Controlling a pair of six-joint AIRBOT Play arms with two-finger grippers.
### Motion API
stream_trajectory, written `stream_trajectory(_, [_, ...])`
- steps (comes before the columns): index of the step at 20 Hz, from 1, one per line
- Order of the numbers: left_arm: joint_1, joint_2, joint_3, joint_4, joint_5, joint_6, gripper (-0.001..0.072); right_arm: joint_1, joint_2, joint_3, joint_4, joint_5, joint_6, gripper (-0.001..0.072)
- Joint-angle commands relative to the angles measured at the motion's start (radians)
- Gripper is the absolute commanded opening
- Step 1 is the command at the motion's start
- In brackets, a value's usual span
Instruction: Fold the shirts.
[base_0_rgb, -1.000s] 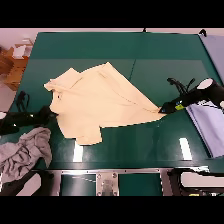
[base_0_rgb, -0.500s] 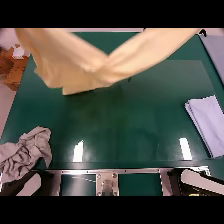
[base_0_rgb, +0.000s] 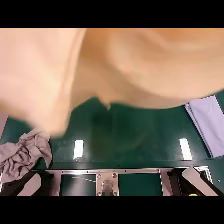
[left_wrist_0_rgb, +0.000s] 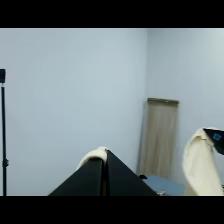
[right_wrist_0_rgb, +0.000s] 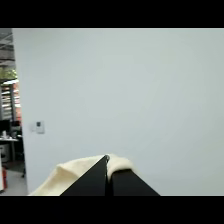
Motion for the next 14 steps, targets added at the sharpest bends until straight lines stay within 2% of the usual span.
stream_trajectory(1, [0.001, 0.002, -0.059, 0.197, -0.011, -0.119, 0.0023, -0.07, 0.026, 0.01, -0.107, -0.026, 0.071, 0.0019])
stream_trajectory(5, [0.0, 0.001, -0.186, 0.212, -0.041, -0.111, 0.0023, -0.035, 0.027, -0.025, -0.325, 0.034, 0.127, 0.0019])
stream_trajectory(9, [0.0, -0.026, -0.208, 0.286, -0.092, -0.092, 0.0023, 0.159, 0.026, -0.192, -0.484, 0.039, 0.127, 0.0019])
stream_trajectory(11, [0.0, -0.076, -0.229, 0.295, -0.175, -0.092, 0.0023, 0.278, 0.025, -0.331, -0.583, -0.012, 0.126, 0.0019])
stream_trajectory(14, [-0.008, -0.176, -0.394, 0.314, -0.235, -0.067, 0.0023, 0.455, -0.025, -0.565, -0.705, -0.219, 0.122, 0.0019])
